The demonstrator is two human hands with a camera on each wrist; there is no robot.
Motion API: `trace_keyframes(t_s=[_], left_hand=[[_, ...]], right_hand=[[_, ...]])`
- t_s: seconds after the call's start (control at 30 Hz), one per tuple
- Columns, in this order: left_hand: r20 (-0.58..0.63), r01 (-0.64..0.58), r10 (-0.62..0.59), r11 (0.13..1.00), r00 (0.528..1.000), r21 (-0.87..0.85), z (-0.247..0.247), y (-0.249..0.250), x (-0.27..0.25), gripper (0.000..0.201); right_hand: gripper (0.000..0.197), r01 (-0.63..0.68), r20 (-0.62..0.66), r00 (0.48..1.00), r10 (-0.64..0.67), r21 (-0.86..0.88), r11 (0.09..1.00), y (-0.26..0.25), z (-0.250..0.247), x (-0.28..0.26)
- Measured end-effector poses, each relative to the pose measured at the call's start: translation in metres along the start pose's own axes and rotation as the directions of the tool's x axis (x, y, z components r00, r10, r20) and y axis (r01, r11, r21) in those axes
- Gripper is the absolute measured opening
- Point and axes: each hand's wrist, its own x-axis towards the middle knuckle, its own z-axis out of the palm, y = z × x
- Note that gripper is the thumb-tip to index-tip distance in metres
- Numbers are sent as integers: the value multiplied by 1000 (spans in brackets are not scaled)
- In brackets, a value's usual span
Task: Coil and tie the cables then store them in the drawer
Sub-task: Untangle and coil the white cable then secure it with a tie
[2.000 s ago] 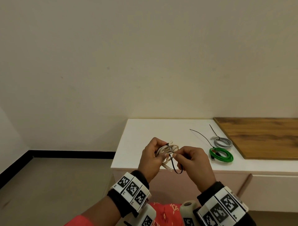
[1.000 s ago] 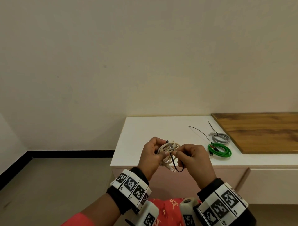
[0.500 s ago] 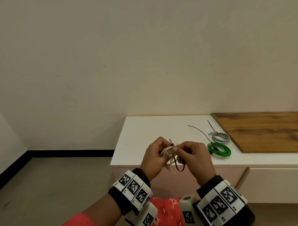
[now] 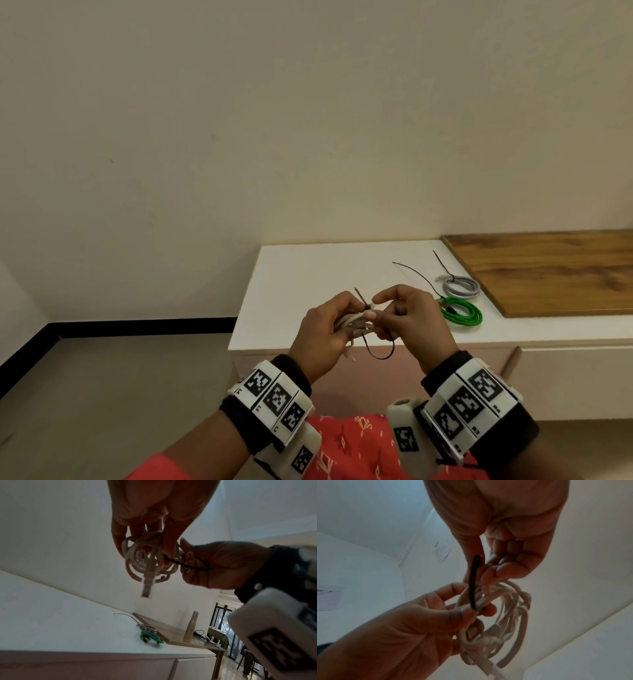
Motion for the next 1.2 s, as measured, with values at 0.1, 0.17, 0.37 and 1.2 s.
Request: trace_keyframes(t_s=[0.1, 0.17, 0.37, 1.2], left_hand=[[20, -28, 27, 997, 999, 65, -2, -1, 0, 18], [37, -39, 36, 994, 999, 105, -2, -2, -2, 15], [59, -23, 16, 993, 998, 115, -4, 0, 0, 20], [226, 80, -83, 997, 971, 24, -2, 1, 2, 34]], right_hand=[[14, -38, 40, 999, 36, 50, 998, 4, 0, 0], [14, -69, 67, 996, 63, 101, 992, 7, -1, 0], [5, -51, 118, 992, 39, 103, 993, 4, -3, -1], [20, 75, -97, 994, -55, 213, 974, -11, -28, 37]])
